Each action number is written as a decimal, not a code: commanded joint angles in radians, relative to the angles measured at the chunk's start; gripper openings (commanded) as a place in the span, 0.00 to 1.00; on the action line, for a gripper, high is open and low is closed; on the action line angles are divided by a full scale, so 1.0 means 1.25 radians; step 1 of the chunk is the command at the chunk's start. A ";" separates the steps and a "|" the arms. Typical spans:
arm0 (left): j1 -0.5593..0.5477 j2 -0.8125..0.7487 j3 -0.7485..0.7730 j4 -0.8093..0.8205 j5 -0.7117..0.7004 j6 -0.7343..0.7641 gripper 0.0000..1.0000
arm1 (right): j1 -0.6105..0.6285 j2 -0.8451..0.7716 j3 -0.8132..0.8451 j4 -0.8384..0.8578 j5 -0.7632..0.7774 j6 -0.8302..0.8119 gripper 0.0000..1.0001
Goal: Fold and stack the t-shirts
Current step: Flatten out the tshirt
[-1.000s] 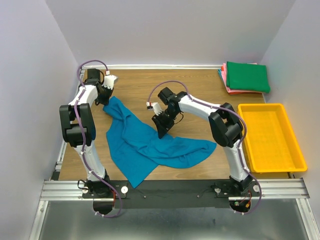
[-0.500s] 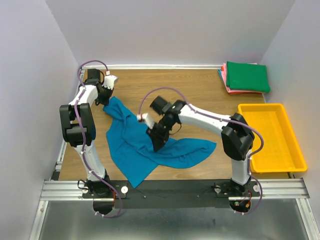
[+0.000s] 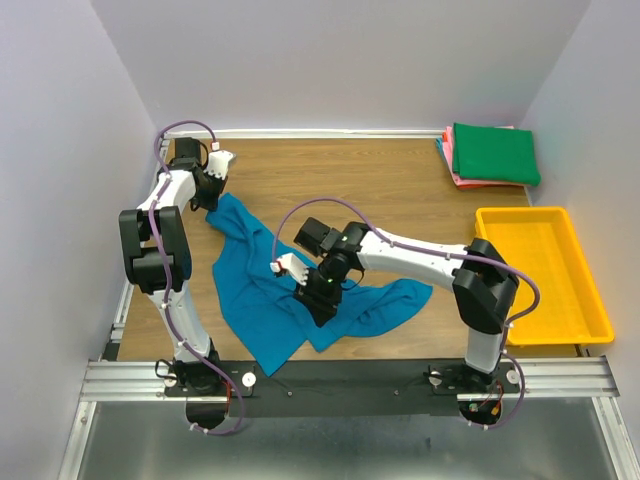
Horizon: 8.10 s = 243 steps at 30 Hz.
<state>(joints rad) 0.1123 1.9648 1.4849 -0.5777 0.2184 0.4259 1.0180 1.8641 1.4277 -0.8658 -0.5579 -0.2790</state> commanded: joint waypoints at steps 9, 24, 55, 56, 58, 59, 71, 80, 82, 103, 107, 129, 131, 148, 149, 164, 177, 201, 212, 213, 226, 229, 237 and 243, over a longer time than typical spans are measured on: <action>0.014 -0.005 0.000 -0.018 0.014 0.008 0.00 | 0.067 -0.009 -0.062 0.108 0.220 0.118 0.45; 0.016 0.003 -0.007 -0.010 0.020 0.002 0.00 | -0.072 -0.108 -0.219 0.106 0.140 0.153 0.48; 0.025 0.003 -0.036 0.011 0.020 0.011 0.00 | -0.065 -0.001 -0.194 0.094 -0.018 0.130 0.40; 0.025 0.003 -0.036 0.011 0.020 0.010 0.00 | -0.065 0.001 -0.192 0.094 -0.015 0.129 0.40; 0.025 0.001 -0.037 0.011 0.022 0.011 0.00 | -0.065 0.010 -0.190 0.094 -0.011 0.129 0.40; 0.027 0.001 -0.037 0.012 0.022 0.011 0.00 | -0.066 0.016 -0.189 0.093 -0.009 0.130 0.40; 0.029 -0.002 -0.040 0.009 0.028 0.013 0.00 | -0.049 0.039 -0.168 0.094 -0.015 0.130 0.39; 0.054 -0.038 -0.003 -0.014 0.118 0.030 0.00 | -0.122 -0.060 -0.110 0.042 0.078 0.087 0.01; 0.059 -0.048 0.011 -0.023 0.148 0.038 0.00 | -0.165 -0.089 -0.086 0.014 0.105 0.044 0.00; 0.100 -0.116 -0.189 0.031 0.099 0.140 0.00 | -0.389 -0.080 -0.035 -0.144 0.164 -0.123 0.01; 0.110 -0.076 -0.167 0.039 0.089 0.123 0.09 | -0.389 -0.064 -0.030 -0.157 0.137 -0.119 0.00; 0.122 0.080 -0.011 0.013 0.154 -0.014 0.44 | -0.387 -0.036 -0.028 -0.166 0.136 -0.115 0.01; 0.114 0.086 -0.028 0.024 0.140 -0.016 0.44 | -0.389 -0.036 -0.028 -0.165 0.139 -0.115 0.00; 0.011 0.131 -0.020 0.043 -0.032 0.003 0.08 | -0.392 -0.031 0.024 -0.169 0.209 -0.112 0.01; 0.012 0.132 -0.017 0.039 -0.029 0.009 0.01 | -0.391 -0.035 0.026 -0.169 0.214 -0.112 0.01; 0.081 -0.119 0.384 -0.020 0.193 -0.026 0.00 | -0.522 -0.016 0.455 -0.110 0.570 -0.183 0.00; 0.120 -0.448 0.304 0.259 0.252 -0.165 0.00 | -0.532 -0.071 0.759 0.086 0.781 -0.279 0.00; 0.121 -0.964 0.297 0.302 -0.004 -0.125 0.00 | -0.532 -0.543 0.657 0.289 0.687 -0.388 0.01; 0.121 -0.958 -0.043 0.247 0.175 0.020 0.00 | -0.532 -0.572 0.198 0.343 0.563 -0.459 0.01; 0.121 -0.955 -0.118 0.254 0.197 0.024 0.00 | -0.532 -0.571 0.102 0.368 0.548 -0.466 0.01; 0.040 -0.468 -0.380 0.409 0.084 0.115 0.00 | -0.549 -0.172 -0.211 0.727 0.500 -0.507 0.00; 0.029 -0.306 -0.282 0.405 0.067 0.097 0.00 | -0.573 -0.024 -0.152 0.765 0.511 -0.493 0.00; -0.022 0.012 0.050 0.352 0.001 0.089 0.00 | -0.616 0.217 0.065 0.797 0.532 -0.514 0.01; -0.074 0.266 0.385 0.246 -0.037 0.086 0.00 | -0.628 0.366 0.255 0.802 0.606 -0.514 0.01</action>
<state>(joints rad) 0.0505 2.1738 1.8095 -0.1917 0.2287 0.5419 0.2440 2.2345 1.6318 0.0875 0.1215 -0.9180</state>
